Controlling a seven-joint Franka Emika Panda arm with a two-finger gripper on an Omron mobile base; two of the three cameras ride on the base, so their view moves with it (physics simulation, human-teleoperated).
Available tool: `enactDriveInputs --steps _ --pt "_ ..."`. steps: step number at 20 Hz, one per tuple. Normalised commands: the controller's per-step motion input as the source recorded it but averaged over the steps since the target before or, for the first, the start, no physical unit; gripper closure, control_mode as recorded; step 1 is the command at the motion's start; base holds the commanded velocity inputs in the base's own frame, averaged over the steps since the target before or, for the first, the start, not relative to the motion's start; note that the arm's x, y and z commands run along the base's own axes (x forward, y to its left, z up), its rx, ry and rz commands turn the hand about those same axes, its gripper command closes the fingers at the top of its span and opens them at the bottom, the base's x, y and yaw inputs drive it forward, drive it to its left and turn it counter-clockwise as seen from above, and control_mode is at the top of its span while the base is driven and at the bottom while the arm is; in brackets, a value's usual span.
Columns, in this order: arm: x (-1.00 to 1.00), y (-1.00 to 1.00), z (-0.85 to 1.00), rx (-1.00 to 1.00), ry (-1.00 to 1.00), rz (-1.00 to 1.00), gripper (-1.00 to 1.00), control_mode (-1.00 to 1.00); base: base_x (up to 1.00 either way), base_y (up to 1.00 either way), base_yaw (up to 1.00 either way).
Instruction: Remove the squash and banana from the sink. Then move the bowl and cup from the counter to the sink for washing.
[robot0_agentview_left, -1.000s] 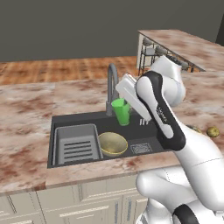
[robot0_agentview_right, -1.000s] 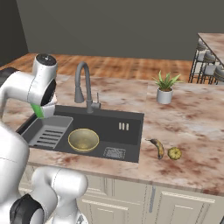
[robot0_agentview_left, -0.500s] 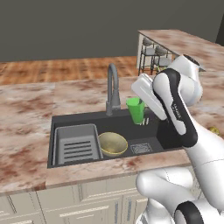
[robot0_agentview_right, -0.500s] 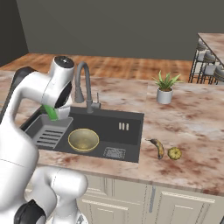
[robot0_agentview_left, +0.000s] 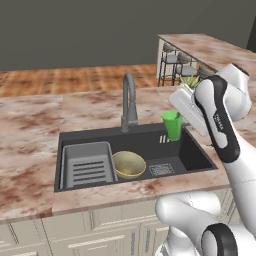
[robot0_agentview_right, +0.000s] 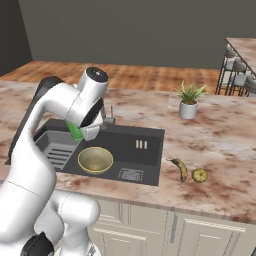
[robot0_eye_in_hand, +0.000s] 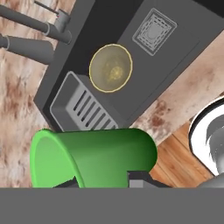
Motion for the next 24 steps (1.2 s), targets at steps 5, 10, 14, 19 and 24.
enactDriveInputs --steps 5,10,14,19,24 --pt "0.00 -0.49 -0.02 0.03 0.00 0.00 1.00 -1.00 0.00 0.00 0.00" --pt "0.00 -0.46 -0.07 0.01 0.00 -0.01 1.00 -1.00 0.00 0.00 0.00" --pt "0.11 -0.37 -0.16 0.00 0.00 -0.09 1.00 -1.00 0.00 0.00 0.00" --pt "0.26 -0.28 -0.22 0.00 0.00 -0.05 1.00 -1.00 0.00 0.00 0.00" --pt "0.35 -0.22 -0.23 0.00 0.00 -0.05 1.00 -1.00 0.00 0.00 0.00"
